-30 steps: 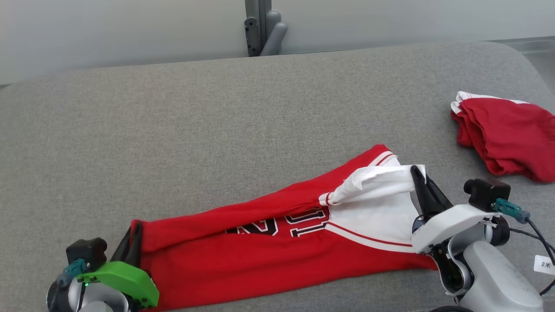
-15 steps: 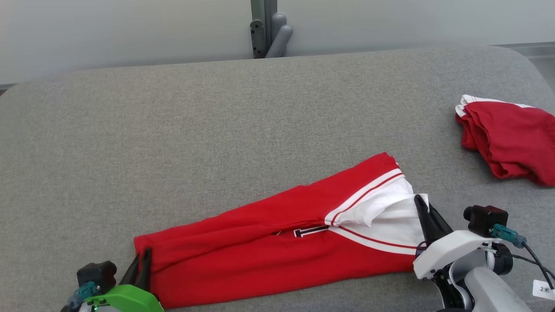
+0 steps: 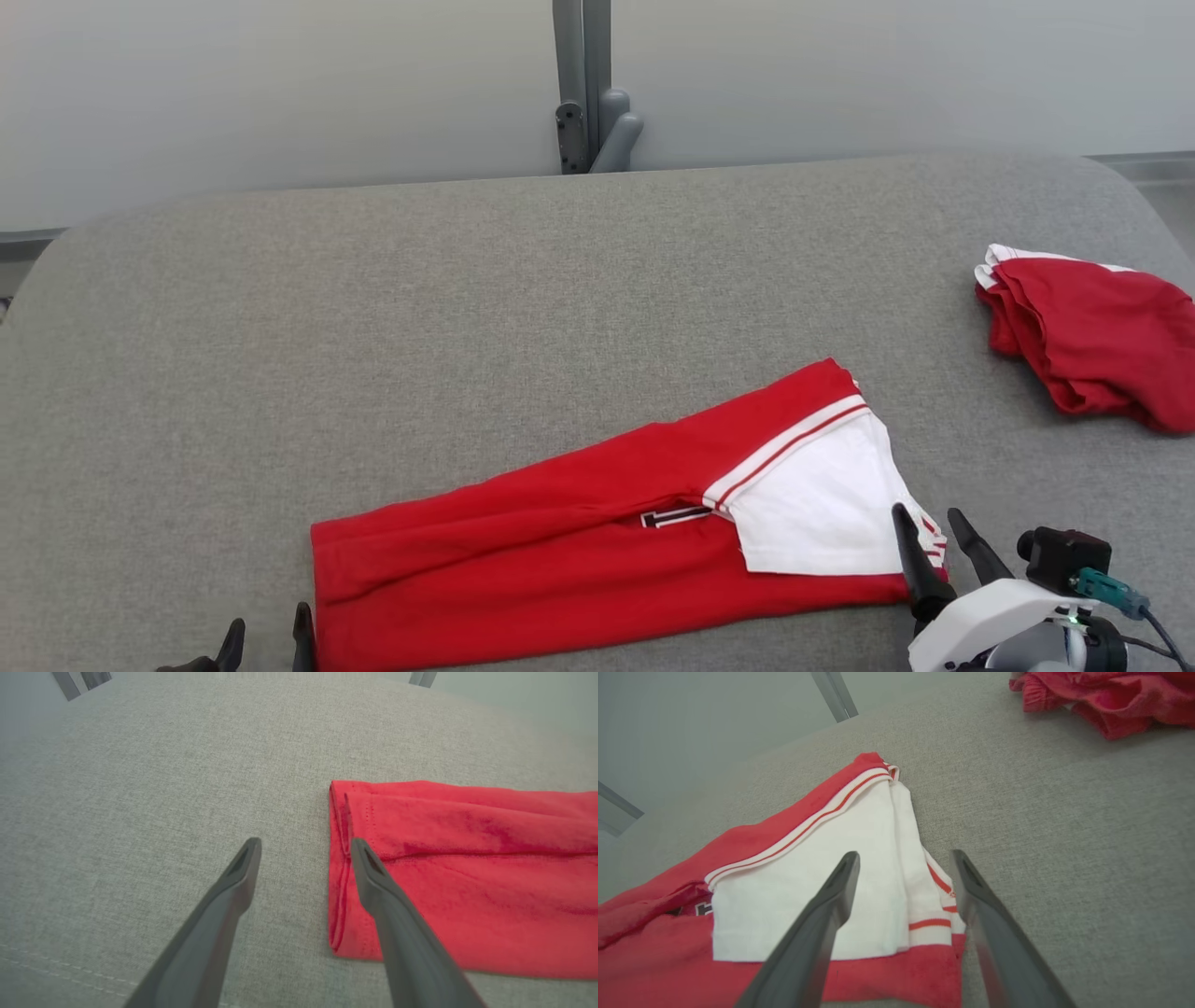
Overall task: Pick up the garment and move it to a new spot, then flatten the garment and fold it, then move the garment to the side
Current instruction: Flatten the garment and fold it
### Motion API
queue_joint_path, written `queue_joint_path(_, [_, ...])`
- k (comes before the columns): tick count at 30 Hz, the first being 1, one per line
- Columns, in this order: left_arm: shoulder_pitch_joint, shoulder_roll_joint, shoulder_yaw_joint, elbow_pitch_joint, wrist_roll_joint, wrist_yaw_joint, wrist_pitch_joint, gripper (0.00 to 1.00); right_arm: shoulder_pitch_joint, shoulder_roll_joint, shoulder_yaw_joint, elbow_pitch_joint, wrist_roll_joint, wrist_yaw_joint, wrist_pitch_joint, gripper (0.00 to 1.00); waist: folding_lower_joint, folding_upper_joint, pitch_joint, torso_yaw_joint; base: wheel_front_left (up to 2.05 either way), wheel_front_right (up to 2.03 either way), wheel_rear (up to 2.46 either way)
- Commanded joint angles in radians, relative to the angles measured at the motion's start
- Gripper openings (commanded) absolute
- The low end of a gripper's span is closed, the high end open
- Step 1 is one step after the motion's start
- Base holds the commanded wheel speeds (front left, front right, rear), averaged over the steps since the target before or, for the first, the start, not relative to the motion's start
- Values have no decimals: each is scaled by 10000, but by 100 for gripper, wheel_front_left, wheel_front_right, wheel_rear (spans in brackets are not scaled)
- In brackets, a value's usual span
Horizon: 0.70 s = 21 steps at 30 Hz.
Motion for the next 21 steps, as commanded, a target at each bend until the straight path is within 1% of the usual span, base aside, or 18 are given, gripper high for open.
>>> queue_joint_path(1, [121,-63,161,-167,201,-13,9,100,40,43,31,-90,-86,-13,-24,100,1,-1,-113,136,0,0,0])
queue_joint_path(5, [167,-294,375,-515,712,-82,9,100,-288,109,-10,-19,-367,-13,-24,100,1,-1,-57,258,0,0,0])
queue_joint_path(8, [-32,-389,446,-661,933,-151,7,100,-684,35,-142,334,-679,-13,-24,100,1,-1,153,347,0,0,0])
queue_joint_path(13, [-418,-461,385,-671,1051,-228,7,100,-1622,-31,-278,1453,-1040,-13,126,100,1,-1,610,513,0,0,0])
queue_joint_path(15, [-545,-477,336,-645,1032,-248,7,100,-1991,-33,-310,1927,-1106,-13,264,100,1,-1,762,589,0,0,0])
queue_joint_path(17, [-637,-480,235,-564,616,-275,7,100,-2274,26,-196,2375,-1137,-13,483,100,1,-1,878,655,0,0,0])
queue_joint_path(18, [-677,-483,134,-518,705,-294,7,100,-2445,60,-171,2560,-1049,-13,577,100,1,-1,939,684,0,0,0])
queue_joint_path(21, [-788,-473,80,-523,528,-321,9,100,-2717,155,137,3028,-887,-12,803,100,1,-1,1064,768,0,0,0])
